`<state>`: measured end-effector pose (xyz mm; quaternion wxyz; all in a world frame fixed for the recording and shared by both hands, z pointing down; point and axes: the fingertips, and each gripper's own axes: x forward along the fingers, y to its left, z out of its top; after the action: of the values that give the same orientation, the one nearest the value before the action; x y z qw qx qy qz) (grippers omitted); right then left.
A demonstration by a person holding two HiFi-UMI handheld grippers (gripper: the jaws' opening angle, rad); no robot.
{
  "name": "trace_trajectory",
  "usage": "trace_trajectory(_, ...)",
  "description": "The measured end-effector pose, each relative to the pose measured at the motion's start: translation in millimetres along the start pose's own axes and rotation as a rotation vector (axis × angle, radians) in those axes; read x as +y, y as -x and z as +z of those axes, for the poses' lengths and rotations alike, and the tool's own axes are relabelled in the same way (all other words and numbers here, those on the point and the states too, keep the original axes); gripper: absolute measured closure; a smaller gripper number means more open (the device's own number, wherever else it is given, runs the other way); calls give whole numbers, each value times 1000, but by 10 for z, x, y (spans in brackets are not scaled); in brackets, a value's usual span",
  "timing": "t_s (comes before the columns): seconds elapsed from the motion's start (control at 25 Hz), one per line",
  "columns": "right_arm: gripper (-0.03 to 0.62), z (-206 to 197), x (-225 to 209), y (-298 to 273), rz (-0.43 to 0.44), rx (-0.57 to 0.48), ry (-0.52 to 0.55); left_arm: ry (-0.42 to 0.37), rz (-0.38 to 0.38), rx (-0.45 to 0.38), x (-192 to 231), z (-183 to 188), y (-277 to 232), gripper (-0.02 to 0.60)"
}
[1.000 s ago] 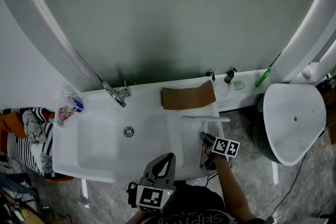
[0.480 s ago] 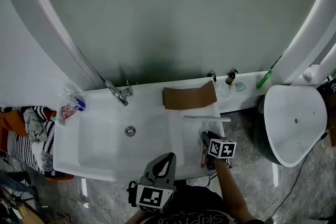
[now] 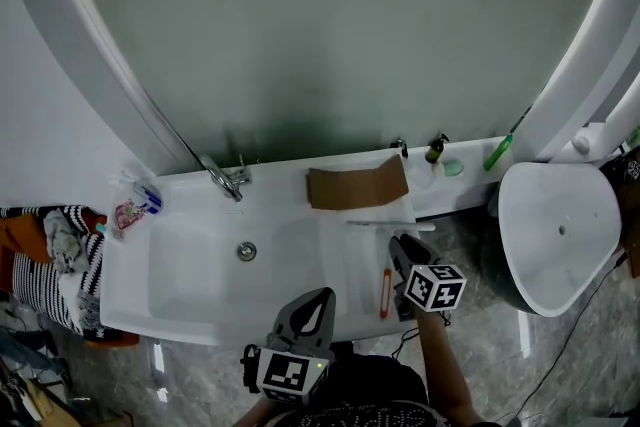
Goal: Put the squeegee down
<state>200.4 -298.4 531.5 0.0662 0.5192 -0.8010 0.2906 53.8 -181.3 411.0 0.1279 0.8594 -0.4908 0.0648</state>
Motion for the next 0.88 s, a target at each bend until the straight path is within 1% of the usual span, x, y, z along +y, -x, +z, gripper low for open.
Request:
trace_trajectory(0.08, 488, 256, 195, 175, 41, -78, 48, 1, -7, -4, -16, 24, 4, 577)
trace_trajectory(0.16, 514, 489, 369, 369, 59, -156, 108, 3, -10, -13, -25, 48, 12, 577)
trace_trajectory(0.28, 558, 763, 585, 677, 47, -261, 206, 5, -15, -22, -53, 50, 33, 577)
trace_trajectory(0.4, 567, 950, 817, 988, 45, -336, 301, 2, -28, -27, -106, 44, 57, 577)
trace_trajectory(0.48, 571, 988, 951, 1181, 46, -366, 352, 4, -32, -28, -127, 48, 84, 577)
trace_trajectory(0.56, 571, 923, 1033, 1322, 36, -367, 390, 12, -37, -29, -149, 50, 120, 577)
trace_trajectory(0.64, 571, 776, 1069, 1397, 23, -347, 392, 13, -40, -32, -159, 26, 164, 577)
trace_trajectory(0.76, 572, 463, 1117, 1437, 41, -301, 332, 11, -47, -22, -185, -68, 234, 577)
trace_trajectory(0.84, 572, 215, 1168, 1442, 67, -250, 295, 27, -49, 6, -213, -168, 287, 577)
trace_trajectory(0.88, 572, 111, 1199, 1448, 77, -228, 286, 42, -49, -2, -225, -183, 305, 577)
